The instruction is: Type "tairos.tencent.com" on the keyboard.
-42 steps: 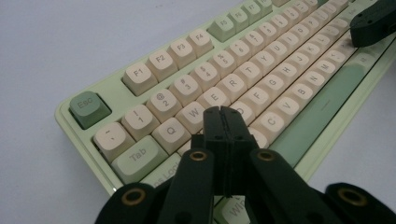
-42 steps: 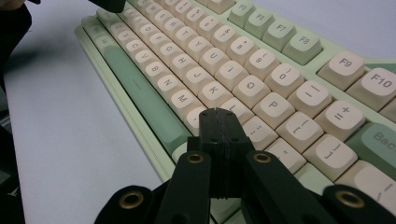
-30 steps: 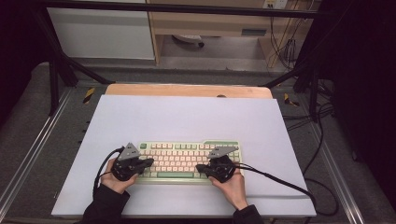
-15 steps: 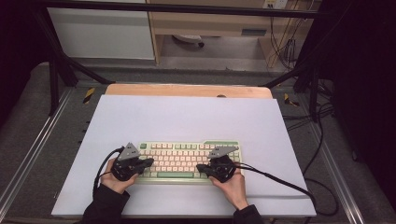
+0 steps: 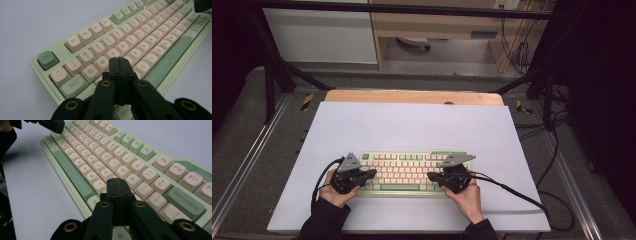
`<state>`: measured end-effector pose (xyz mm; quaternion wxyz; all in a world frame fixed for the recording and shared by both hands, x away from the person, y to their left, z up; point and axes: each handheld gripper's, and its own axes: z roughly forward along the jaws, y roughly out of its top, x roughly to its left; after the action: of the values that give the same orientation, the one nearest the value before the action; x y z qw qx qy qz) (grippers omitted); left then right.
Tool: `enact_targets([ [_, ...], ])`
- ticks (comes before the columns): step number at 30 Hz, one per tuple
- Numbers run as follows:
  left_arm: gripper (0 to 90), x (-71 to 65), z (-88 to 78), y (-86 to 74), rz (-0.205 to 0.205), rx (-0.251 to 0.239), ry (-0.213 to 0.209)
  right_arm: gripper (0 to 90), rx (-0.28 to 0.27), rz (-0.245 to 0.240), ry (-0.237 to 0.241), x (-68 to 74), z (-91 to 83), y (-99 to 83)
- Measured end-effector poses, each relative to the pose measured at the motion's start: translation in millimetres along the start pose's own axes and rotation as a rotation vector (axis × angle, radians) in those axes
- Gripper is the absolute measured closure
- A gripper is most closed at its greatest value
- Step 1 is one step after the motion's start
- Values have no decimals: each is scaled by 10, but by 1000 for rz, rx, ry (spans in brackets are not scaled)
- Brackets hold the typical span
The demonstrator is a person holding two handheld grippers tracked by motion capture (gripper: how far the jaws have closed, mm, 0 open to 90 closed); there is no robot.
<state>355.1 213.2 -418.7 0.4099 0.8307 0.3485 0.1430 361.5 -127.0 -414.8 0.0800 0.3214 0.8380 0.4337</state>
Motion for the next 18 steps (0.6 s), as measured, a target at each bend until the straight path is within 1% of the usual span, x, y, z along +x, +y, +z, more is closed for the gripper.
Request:
enact_targets([
  [11, 898, -20, 2, 12, 1, -1, -3, 900, -10, 25, -9, -96, -99, -51],
  [18, 898, -39, 2, 29, 2, -3, -2, 900, -11, 21, -13, -128, -141, -73],
])
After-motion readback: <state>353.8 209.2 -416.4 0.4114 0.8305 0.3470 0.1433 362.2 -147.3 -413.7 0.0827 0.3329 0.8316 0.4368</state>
